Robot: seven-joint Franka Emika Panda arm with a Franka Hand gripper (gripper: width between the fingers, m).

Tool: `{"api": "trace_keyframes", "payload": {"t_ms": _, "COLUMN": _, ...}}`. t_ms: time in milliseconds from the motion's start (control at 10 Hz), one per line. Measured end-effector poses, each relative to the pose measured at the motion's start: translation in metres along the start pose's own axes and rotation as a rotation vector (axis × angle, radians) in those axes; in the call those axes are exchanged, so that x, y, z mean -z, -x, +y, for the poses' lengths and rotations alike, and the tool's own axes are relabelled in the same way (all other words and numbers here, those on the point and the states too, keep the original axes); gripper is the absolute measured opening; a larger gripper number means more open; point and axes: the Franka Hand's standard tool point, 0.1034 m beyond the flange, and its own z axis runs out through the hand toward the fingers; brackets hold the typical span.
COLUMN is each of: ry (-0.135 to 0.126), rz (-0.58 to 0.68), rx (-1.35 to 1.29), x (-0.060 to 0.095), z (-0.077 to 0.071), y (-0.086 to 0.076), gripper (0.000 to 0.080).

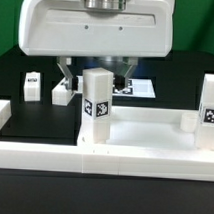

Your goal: Assemble desk

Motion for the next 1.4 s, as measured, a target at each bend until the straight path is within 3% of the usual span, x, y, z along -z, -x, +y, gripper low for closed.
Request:
{"api": "trace_keyframes", "payload": {"t_ms": 100, "ry": 0.0, "rz": 0.0, "rx": -0.001, "x": 0.0001, "z": -0.0001, "y": -0.0002, "gripper": 0.0452}}
{"api": "trace_keyframes", "payload": {"t_ms": 200, "ry": -0.001, "rz": 0.0, "rx": -0.001, "x": 0.0003, "z": 0.0, "y": 0.0, "gripper": 0.0291}}
{"api": "trace_keyframes", "payload": {"t_ms": 600, "ry": -0.001, "rz": 0.0, "rx": -0.023, "x": 0.0003, "z": -0.0001, "y": 0.0001, "gripper": 0.0291}}
{"api": "trace_keyframes", "payload": {"t_ms": 1400, "ry": -0.006, "rz": -0.002, "rx": -0.717, "x": -0.0007, "z": -0.0011, "y": 0.0009, "gripper": 0.0295}}
